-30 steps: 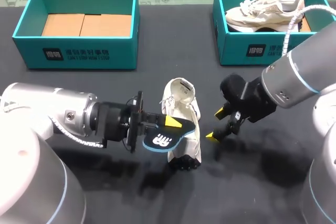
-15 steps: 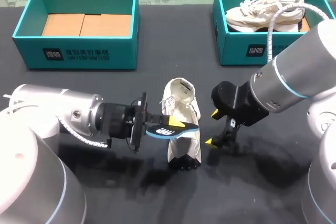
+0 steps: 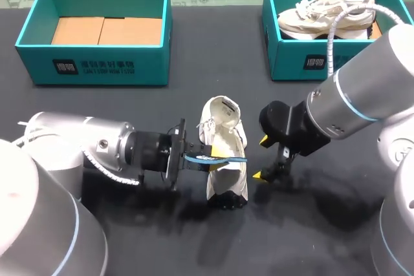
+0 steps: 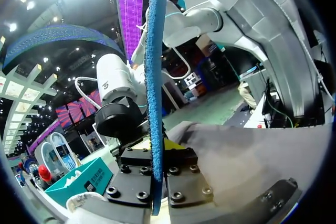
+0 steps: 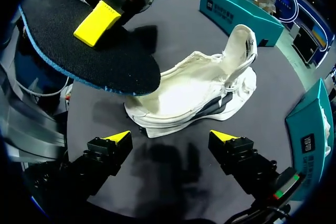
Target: Take the shoe out of the shoebox, open the shoe tongue, remove and reinsert the insole, then place the shoe into the shoebox
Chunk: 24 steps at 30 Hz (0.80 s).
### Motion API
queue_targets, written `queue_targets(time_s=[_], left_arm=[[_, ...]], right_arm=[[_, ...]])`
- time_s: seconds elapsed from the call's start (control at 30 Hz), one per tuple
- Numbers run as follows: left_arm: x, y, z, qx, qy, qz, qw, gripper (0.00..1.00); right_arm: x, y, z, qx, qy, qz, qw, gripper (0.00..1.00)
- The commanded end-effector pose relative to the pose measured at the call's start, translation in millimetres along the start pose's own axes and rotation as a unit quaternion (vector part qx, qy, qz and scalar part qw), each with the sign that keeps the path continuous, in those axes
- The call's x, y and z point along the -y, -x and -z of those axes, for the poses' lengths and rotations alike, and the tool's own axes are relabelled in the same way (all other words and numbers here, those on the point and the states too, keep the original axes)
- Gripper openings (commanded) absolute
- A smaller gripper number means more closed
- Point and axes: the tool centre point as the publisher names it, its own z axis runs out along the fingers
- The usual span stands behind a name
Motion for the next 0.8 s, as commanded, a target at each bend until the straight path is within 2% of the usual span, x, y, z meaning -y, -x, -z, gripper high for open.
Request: queue_targets(time_s=[0.03, 0.8], left_arm=[[-17, 0.4, -6, -0.002, -0.022, -0.002, 1.000, 0.00], [-30, 0.1, -10, -0.009, -0.001, -0.025, 1.000, 0.00]], right_arm=[[0.4, -2.8, -7, 0.005, 0.001, 0.011, 1.000, 1.00], [0.5, 5.8, -36, -0.002, -0.025, 0.032, 0.999, 1.00]])
